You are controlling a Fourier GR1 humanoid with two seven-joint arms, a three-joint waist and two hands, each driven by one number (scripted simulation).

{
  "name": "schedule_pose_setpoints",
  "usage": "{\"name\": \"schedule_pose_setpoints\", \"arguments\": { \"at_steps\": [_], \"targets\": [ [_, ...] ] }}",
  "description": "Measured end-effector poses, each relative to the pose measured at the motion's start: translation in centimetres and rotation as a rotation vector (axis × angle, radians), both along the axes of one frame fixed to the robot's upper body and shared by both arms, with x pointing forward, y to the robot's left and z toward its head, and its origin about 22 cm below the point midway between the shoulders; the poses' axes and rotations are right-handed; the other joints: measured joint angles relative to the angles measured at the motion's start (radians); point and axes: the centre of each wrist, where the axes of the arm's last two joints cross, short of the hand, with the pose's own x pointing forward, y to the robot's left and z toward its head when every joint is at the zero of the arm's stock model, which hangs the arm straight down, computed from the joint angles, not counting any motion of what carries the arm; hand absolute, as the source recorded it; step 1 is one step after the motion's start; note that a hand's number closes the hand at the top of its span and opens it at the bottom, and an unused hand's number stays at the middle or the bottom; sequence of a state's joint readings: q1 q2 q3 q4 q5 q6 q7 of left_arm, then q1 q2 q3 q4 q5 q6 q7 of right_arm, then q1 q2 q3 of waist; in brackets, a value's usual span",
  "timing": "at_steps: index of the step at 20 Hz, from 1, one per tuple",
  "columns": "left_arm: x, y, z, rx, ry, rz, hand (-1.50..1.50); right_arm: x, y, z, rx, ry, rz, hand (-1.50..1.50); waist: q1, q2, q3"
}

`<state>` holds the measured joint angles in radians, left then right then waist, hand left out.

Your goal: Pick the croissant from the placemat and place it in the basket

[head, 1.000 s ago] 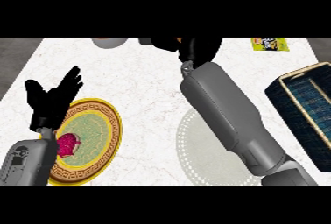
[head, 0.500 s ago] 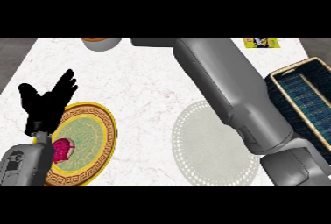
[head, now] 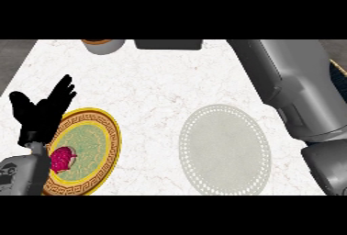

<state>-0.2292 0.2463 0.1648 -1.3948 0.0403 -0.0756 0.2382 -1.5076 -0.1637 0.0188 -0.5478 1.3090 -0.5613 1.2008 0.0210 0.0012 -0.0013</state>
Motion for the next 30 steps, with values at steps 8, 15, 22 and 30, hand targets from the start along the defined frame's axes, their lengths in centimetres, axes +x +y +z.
{"name": "schedule_pose_setpoints", "arguments": {
  "at_steps": [8, 15, 22, 30],
  "targets": [
    [-0.6, 0.5, -0.6, 0.005, 0.005, 0.02, 0.0, 1.6, -6.1, 0.7, -0.053, 0.042, -0.18, 1.5, -0.012, -0.001, 0.0],
    [-0.5, 1.4, -0.6, 0.002, 0.006, 0.033, 0.0, 1.8, -10.8, -0.9, -0.039, 0.069, -0.235, 1.5, -0.032, -0.007, 0.001],
    [-0.8, 2.0, -0.2, 0.001, 0.007, 0.038, 0.0, 0.8, -15.4, -4.5, -0.006, 0.078, -0.264, 1.5, -0.039, -0.01, 0.001],
    [-0.9, 1.5, -0.7, 0.001, 0.004, 0.035, 0.0, -1.1, -20.1, -8.1, 0.002, 0.056, -0.36, -1.5, -0.034, -0.007, 0.001]
  ]
}}
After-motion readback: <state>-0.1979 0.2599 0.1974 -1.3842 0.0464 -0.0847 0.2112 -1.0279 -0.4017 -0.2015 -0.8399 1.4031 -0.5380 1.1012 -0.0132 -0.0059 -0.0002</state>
